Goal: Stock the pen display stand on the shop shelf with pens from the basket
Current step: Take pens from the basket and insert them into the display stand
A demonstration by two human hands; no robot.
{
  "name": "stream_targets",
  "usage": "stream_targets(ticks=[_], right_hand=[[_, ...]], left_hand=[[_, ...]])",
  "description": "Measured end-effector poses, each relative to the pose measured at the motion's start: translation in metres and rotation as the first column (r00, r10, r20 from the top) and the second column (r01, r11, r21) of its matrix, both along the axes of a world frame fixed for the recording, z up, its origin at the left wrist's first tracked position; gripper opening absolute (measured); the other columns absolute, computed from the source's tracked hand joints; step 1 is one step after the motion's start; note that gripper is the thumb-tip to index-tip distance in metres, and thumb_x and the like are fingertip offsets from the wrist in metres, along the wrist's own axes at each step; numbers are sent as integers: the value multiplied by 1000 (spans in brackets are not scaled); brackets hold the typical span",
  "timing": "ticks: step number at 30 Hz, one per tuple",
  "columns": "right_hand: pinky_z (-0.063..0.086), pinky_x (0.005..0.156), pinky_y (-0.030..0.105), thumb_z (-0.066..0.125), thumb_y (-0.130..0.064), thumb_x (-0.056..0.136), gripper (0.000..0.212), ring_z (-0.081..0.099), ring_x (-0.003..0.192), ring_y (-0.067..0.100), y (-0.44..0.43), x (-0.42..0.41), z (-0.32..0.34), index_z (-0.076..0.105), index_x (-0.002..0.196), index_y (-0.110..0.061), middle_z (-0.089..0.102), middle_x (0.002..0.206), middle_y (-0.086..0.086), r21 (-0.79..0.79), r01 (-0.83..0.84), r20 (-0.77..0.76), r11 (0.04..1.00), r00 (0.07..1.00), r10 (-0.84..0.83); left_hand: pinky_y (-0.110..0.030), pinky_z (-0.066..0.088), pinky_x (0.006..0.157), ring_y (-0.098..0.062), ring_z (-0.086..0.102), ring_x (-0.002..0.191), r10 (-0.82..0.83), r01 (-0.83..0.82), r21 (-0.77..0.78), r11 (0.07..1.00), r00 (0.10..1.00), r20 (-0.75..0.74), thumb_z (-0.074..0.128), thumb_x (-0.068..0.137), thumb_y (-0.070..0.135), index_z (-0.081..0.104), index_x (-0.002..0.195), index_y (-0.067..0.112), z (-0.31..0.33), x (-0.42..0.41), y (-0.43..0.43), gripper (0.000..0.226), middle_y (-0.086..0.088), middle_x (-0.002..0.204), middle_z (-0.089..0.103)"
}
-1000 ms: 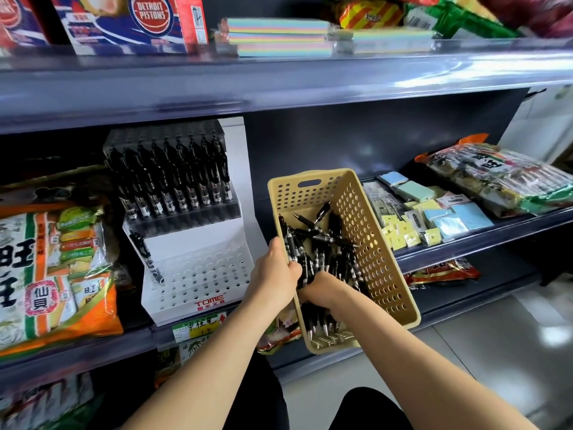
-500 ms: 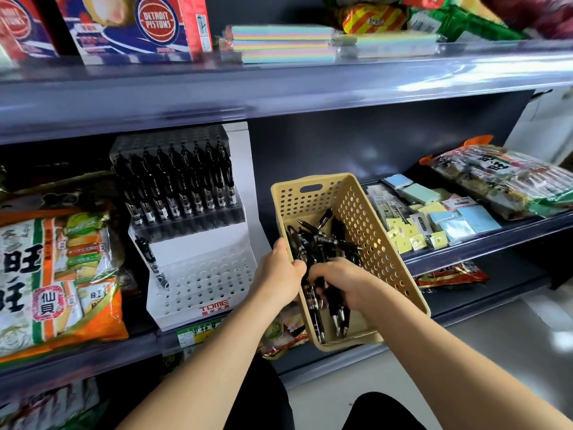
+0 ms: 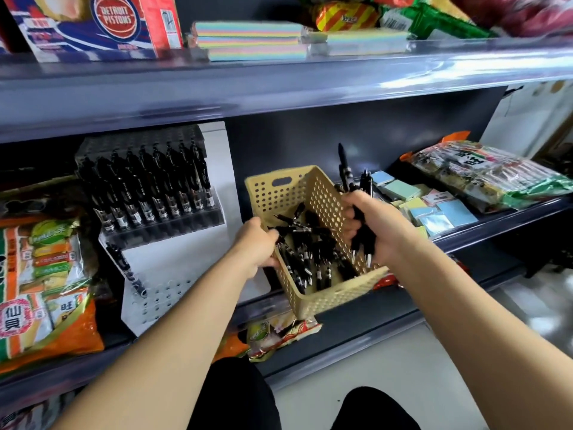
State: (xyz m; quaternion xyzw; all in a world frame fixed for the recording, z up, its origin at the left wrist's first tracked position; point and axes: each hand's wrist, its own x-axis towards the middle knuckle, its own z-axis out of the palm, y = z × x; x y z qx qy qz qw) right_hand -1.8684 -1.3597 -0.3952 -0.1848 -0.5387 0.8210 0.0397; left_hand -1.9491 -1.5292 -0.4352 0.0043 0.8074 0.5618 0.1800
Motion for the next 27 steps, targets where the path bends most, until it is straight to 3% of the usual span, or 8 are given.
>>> stream_targets(ticks=[5,8,11,14,17,21,23,27], right_hand=[[30,39,18,56,-15,89,13,34,44,8,8,10,-3,45,82,-16,43,56,-4,53,-65,-8,997,998,65],[28,40,19,55,-13,90,16,33,44,9,7,14,-11,45,78,-16,43,55,-3,144,-128,27,981,992,125],[27,39,19,55,-10,91,15,33,43,9,1,7,-12,45,79,-14,44,54,-2,252,-198,90,947,979,181],[29,37,18,55,-12,91,12,34,43,9,-2,-5,-8,46,82,-14,44,56,-1,254,-233,128,939,970,206],[30,38,18,54,-14,91,10,35,44,9,-2,-13,-7,47,84,-14,44,57,-2,245,-252,138,936,965,224],[31,39,19,54,-13,91,10,35,44,9,-3,-17,-10,46,84,-13,44,57,-2,234,-252,141,939,965,223],[31,39,19,54,-13,91,12,36,43,9,-5,-18,-12,46,82,-13,45,57,-2,236,-244,152,941,965,212],[31,40,19,54,-14,91,10,36,45,10,-8,-17,-15,47,84,-12,45,58,-1,232,-219,158,948,970,185]], left_hand=[[-32,58,48,-28,62,93,95,-102,89,991,992,79,47,96,12,51,123,9,-14,-41,12,27,-12,118,57],[-44,60,64,-34,64,94,127,-130,42,991,990,66,51,93,16,55,114,9,-24,-59,13,23,-16,112,62],[-50,58,70,-36,64,93,106,-106,1,994,993,42,54,87,22,57,111,12,-47,-85,15,25,-16,108,64],[-51,57,73,-36,65,92,93,-93,-27,995,995,26,54,81,29,57,109,16,-56,-97,12,31,-14,107,65],[-48,58,73,-34,66,90,116,-116,-14,993,993,4,49,91,27,56,108,16,-33,-77,7,21,-13,105,64],[-38,58,63,-31,63,95,157,-156,20,987,987,-38,44,97,27,49,123,22,-17,-65,8,27,-8,110,60],[-40,57,74,-30,60,102,153,-152,28,988,986,-62,46,96,29,43,133,24,-16,-63,8,37,-8,116,58],[-42,55,84,-26,59,101,59,-59,0,998,992,-112,49,93,25,47,122,25,-10,-51,6,29,-4,116,58]])
